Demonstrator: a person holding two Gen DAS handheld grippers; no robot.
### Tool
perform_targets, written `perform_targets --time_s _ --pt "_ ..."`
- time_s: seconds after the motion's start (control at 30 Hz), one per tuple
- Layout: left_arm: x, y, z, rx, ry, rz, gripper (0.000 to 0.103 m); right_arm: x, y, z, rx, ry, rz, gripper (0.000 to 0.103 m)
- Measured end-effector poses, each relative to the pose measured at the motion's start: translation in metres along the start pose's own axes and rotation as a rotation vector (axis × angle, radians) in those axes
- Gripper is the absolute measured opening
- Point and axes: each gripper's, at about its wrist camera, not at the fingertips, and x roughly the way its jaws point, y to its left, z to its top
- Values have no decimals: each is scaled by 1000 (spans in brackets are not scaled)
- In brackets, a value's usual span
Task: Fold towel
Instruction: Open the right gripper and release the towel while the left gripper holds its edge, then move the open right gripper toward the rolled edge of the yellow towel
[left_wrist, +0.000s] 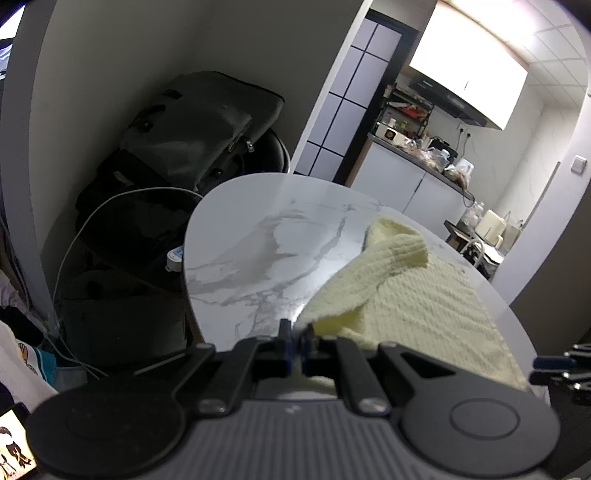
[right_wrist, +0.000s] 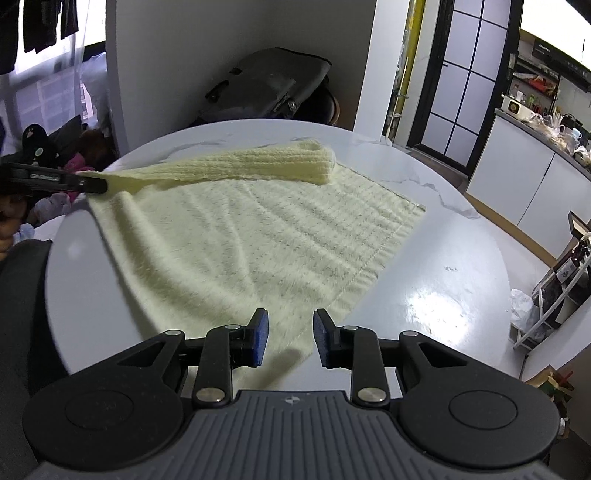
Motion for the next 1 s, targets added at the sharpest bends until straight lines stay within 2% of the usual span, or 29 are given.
perform_targets --time_s 0.23,0.9,1.0 --pt "4 2 0 -2 7 1 4 18 -1 -1 7 2 7 30" --pt "-1 9 2 -12 1 26 4 17 -8 -7 20 6 6 30" --pt "-4 9 3 -11 0 31 9 16 -9 -8 19 9 10 30"
